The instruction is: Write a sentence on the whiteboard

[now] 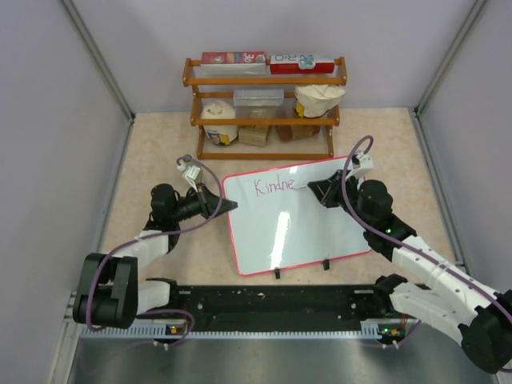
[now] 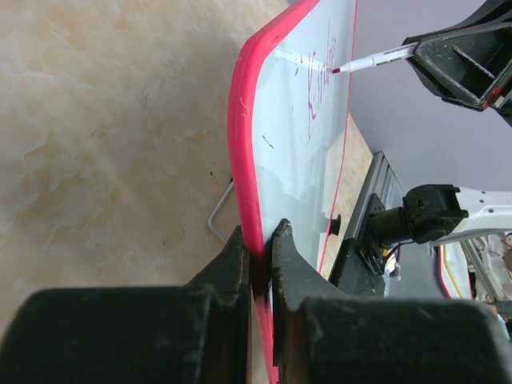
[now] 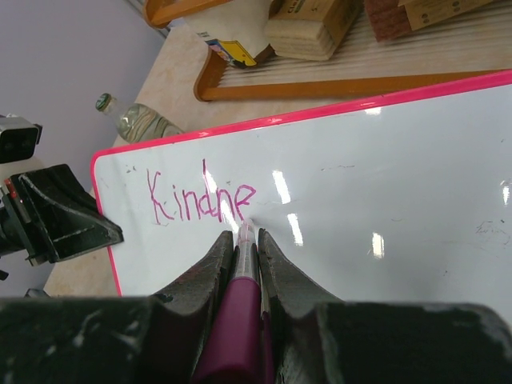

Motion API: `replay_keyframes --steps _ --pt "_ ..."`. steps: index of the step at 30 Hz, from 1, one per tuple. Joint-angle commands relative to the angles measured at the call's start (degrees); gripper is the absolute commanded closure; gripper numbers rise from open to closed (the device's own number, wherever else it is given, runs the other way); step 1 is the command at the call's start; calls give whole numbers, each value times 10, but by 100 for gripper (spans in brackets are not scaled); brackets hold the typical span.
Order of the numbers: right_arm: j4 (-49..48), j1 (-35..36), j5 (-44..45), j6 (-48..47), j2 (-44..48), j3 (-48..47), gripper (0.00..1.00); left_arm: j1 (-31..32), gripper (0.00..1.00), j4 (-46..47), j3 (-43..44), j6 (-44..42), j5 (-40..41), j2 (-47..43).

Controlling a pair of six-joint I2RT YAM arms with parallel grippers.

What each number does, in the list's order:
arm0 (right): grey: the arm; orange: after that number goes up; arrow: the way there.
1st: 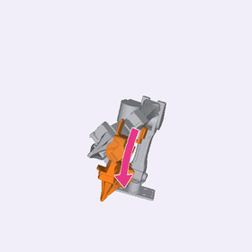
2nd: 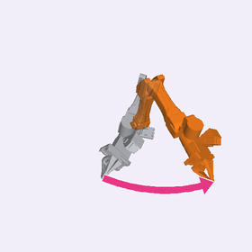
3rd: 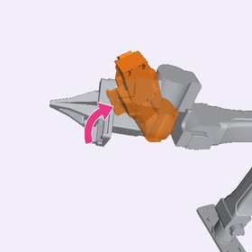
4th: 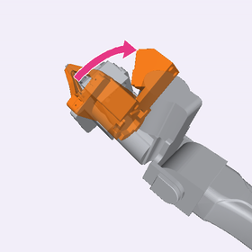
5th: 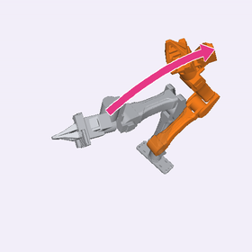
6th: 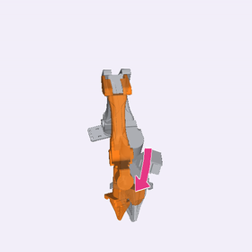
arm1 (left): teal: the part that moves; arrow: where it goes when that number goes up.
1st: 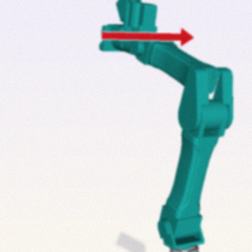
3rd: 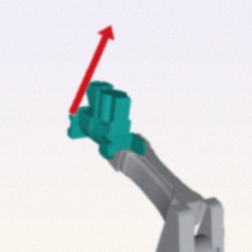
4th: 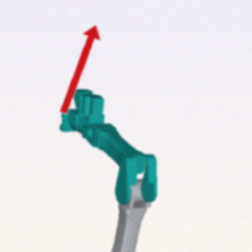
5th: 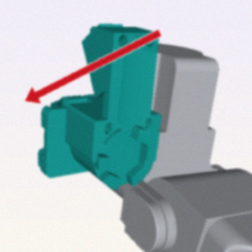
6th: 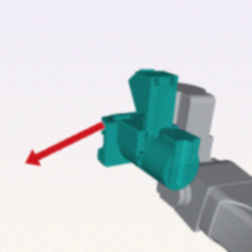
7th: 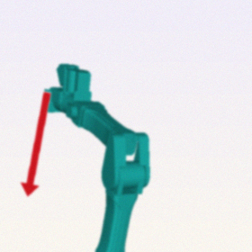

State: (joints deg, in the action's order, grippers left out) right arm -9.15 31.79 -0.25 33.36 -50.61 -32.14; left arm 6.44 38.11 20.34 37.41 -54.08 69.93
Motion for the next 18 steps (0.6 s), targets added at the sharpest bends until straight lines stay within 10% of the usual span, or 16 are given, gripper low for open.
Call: replay_keyframes --steps 1,18 --pt "14 -12 36 -8 2 -14 100 7 100 -19 -10 -123 73 12" --pt "7 -16 49 -7 32 -58 100 7 100 -19 -10 -122 72 14"
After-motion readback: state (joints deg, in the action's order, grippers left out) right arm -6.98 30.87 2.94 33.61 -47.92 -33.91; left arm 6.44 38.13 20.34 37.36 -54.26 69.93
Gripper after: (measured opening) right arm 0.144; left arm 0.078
